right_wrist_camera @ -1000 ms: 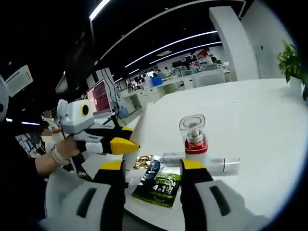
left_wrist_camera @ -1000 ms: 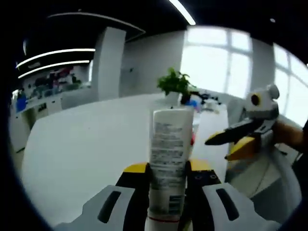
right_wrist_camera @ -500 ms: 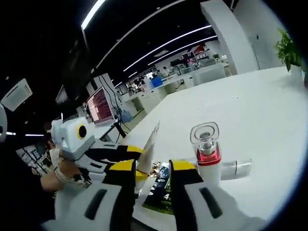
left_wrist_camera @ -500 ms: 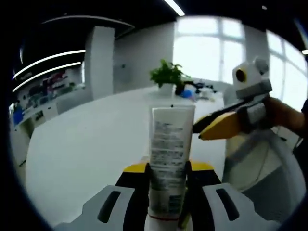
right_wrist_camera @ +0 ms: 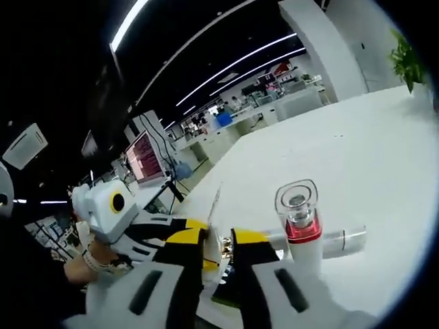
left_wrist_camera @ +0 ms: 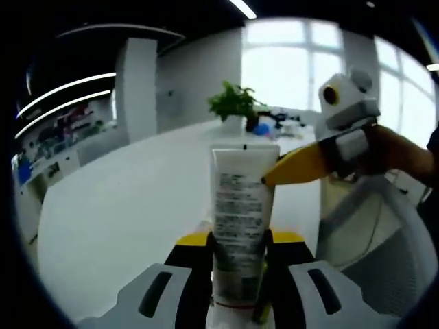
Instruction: Arrange the skincare products in the storage area until every visible bottle or jar stands upright without overlapping.
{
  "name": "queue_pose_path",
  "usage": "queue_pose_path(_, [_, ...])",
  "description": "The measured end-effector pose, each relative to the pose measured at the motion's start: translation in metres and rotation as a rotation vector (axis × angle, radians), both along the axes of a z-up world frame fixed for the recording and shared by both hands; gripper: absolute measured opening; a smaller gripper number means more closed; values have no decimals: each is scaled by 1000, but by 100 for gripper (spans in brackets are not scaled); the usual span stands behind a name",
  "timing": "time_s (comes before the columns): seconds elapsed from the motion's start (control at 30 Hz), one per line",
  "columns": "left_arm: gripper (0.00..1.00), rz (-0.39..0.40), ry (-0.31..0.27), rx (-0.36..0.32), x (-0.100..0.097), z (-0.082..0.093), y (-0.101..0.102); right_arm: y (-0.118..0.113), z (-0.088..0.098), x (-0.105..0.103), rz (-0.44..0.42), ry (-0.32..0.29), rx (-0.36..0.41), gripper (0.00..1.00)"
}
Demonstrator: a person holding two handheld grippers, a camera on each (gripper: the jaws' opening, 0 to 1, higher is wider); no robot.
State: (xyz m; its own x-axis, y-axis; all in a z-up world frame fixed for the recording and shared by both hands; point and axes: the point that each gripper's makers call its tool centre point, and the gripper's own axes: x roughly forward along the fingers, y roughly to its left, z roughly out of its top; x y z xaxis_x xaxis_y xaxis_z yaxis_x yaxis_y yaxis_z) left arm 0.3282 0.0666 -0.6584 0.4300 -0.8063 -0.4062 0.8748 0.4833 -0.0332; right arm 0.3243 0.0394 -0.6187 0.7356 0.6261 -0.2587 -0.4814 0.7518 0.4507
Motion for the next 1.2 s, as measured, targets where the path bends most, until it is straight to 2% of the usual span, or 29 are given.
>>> queue_pose_path(0.07, [26,-4,-3,7,-1,-1,-1,1,1,-1,5,0,8,10])
queue_pose_path(0.33, [26,-14,-4,6,-2,-1,-3,5,5,-5,13,-28,-18,8])
queue_pose_path(0.43, [26,-16,-8,-17,-1,3,-5,7,12,-6,21,-94,-26,7])
queue_pose_path(0.7, [26,-35,-9,-43,-5,7,-13,4,19,-13,39,-156,-62,6])
queue_pose_path(0.77, [26,-54,-34,-42,-5,10,-16,0,22,-14,37,-198,-98,5])
queue_pose_path(0.97, [26,-72,-9,-66,-9,10,-25,-5,24,-17,25,-196,-106,5])
queue_pose_path(1.2, [26,-112,-18,-47,-13,13,-41,-21,25,-21,-10,-186,-95,5])
